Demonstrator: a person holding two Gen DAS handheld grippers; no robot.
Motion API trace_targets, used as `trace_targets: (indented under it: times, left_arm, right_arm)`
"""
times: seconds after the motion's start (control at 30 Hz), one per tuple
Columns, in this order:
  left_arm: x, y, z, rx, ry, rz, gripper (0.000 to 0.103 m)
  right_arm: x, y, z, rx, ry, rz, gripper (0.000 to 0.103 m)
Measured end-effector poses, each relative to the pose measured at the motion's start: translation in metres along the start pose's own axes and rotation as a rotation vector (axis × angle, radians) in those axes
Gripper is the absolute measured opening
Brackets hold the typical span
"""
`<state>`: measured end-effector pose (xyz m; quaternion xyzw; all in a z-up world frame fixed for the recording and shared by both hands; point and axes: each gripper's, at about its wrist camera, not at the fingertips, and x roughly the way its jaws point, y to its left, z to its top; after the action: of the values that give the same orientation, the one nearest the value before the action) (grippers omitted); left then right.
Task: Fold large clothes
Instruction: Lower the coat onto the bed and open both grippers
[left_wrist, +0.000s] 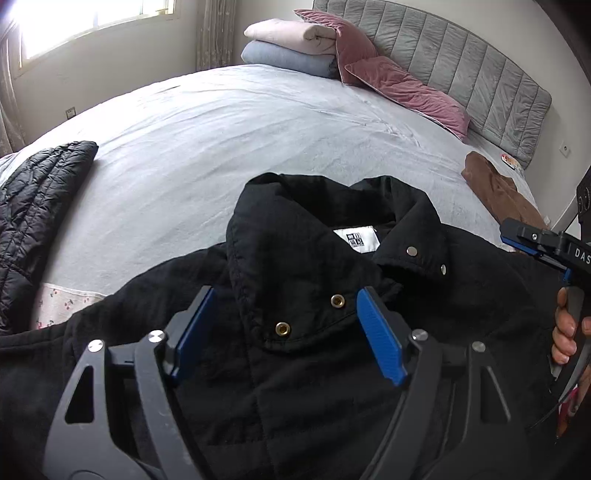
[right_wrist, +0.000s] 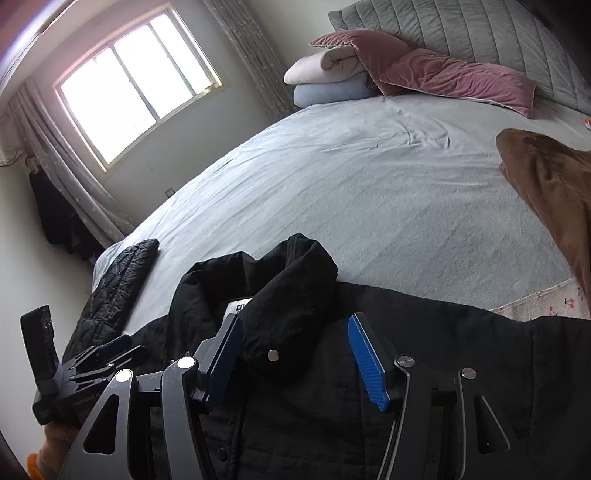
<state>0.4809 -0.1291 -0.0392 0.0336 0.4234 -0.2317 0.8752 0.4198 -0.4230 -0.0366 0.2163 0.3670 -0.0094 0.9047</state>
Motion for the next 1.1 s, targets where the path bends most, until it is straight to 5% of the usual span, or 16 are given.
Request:
trace_targets:
  times: [0.23,0.27,0.33,0.5,0.57,0.6,0.8,0.9,0.97,1.0,1.1]
  left_arm:
    - [0.031,-0.012,-0.012,0.026,0.006,-0.058,0.078]
    - [0.037,-0.012,-0.015,0.024,0.019,-0.052,0.078]
    - [0.046,-0.013,-0.022,0.029,0.033,-0.044,0.078]
    - [0.048,-0.017,-0.029,0.071,0.028,-0.029,0.078]
    - [0.047,-0.016,-0.029,0.077,0.032,-0.032,0.078]
    - [0.047,-0.016,-0.029,0.082,0.034,-0.035,0.078]
    - [0.034,-0.02,-0.028,0.091,0.018,-0.036,0.078]
    - [0.021,-0.017,-0.028,0.085,-0.049,-0.063,0.078]
    - [0.038,-0.011,-0.032,0.084,-0.005,-0.002,0.078]
    - [0.052,-0.007,-0.034,0.073,0.057,0.029,0.079]
    - [0.048,-0.006,-0.034,0.054,0.035,0.035,0.081]
  right_arm:
    - [0.062,-0.004,-0.02,0.063,0.092,0.054,0.058]
    - [0.07,-0.007,-0.022,0.099,0.097,0.075,0.055]
    - [0.085,-0.016,-0.026,0.181,0.114,0.153,0.015]
    - [0.07,-0.019,-0.028,0.209,0.057,0.313,0.007]
    - [0.066,-0.024,-0.03,0.144,0.08,0.128,0.007]
    - [0.07,-0.025,-0.033,0.085,0.115,0.014,0.007]
    - [0.053,-0.016,-0.041,0.009,0.117,-0.048,0.022]
    - [0.035,-0.001,-0.049,-0.103,0.075,-0.095,0.041]
    - [0.028,0.003,-0.057,-0.175,0.032,-0.148,0.06]
    - [0.031,-0.002,-0.061,-0.185,0.04,-0.189,0.062]
    - [0.037,-0.014,-0.067,-0.196,0.071,-0.242,0.062]
